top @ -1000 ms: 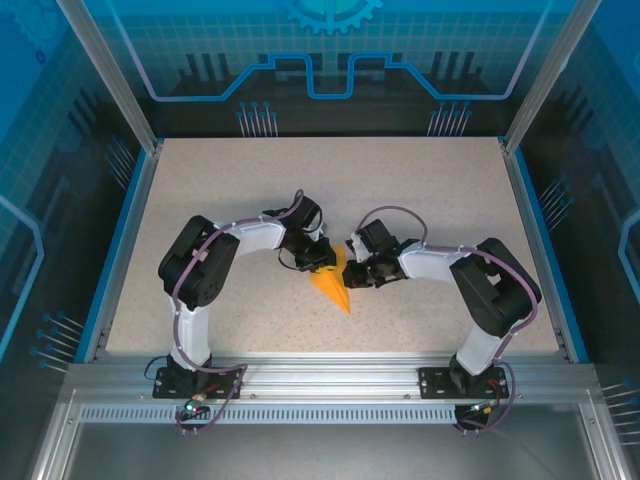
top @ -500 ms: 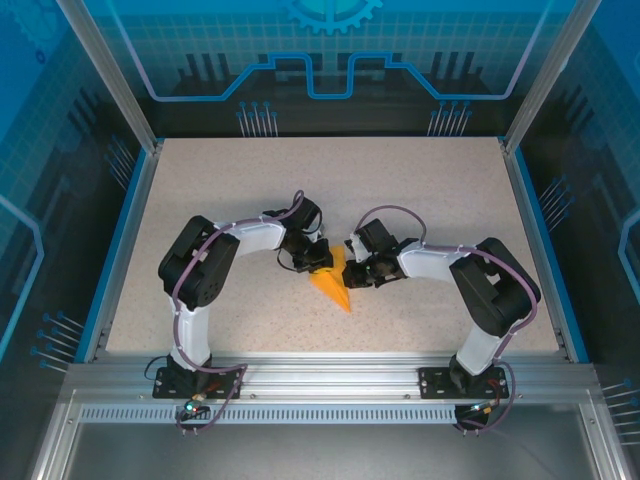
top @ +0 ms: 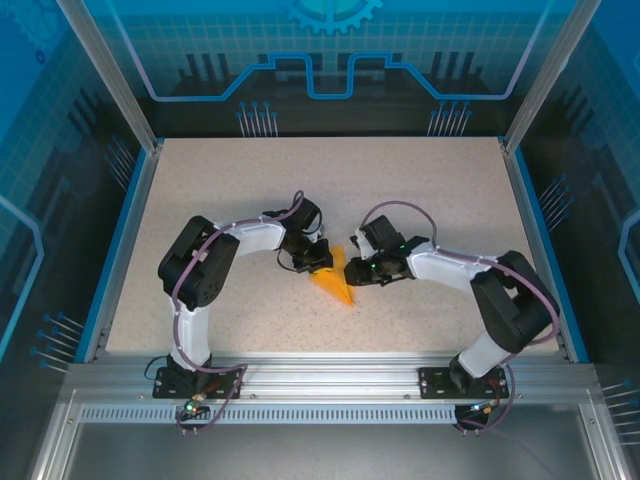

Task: Fold a paper plane with a square sheet of paper (fold left side to right side)
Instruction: Fourth fold the wing at the center of the table.

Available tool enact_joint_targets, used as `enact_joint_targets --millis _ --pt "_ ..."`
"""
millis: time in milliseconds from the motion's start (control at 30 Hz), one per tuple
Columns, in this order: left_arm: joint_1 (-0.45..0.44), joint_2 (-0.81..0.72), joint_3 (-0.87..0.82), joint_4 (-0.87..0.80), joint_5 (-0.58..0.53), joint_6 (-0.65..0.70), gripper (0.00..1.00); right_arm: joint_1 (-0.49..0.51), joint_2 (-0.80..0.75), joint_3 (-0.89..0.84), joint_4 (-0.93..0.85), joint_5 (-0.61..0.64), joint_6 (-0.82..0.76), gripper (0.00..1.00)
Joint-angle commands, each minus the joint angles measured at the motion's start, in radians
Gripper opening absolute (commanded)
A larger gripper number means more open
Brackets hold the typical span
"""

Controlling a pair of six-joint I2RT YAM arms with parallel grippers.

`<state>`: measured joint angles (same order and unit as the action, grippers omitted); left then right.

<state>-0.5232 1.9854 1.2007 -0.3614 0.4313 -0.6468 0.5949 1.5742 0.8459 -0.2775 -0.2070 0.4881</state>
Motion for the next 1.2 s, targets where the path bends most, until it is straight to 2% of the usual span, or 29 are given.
enact_joint_targets --millis 0,133,233,333,600,767,1167 --pt "-0.003 0.030 -0.036 -0.059 -0.063 0.019 0.11 0.009 -0.077 0.009 -0.061 -0.030 -0.010 0.27" --pt "-0.003 0.032 -0.036 -0.059 -0.062 0.019 0.11 0.044 -0.087 -0.013 -0.019 -0.136 0.031 0.24" --pt "-0.003 0.030 -0.038 -0.055 -0.061 0.018 0.11 0.060 -0.069 -0.011 -0.019 -0.108 0.045 0.30" --pt "-0.003 0.030 -0.038 -0.055 -0.059 0.019 0.11 0.051 -0.066 -0.014 -0.016 -0.085 0.046 0.32" --pt "-0.003 0.026 -0.036 -0.054 -0.058 0.018 0.11 0.067 0.017 -0.002 0.053 -0.221 0.069 0.23" --pt "-0.003 0.025 -0.036 -0.056 -0.059 0.019 0.11 0.066 0.077 0.009 0.056 -0.223 0.084 0.22" --pt "-0.003 0.024 -0.035 -0.058 -0.063 0.020 0.11 0.059 0.087 -0.034 0.044 -0.205 0.078 0.19"
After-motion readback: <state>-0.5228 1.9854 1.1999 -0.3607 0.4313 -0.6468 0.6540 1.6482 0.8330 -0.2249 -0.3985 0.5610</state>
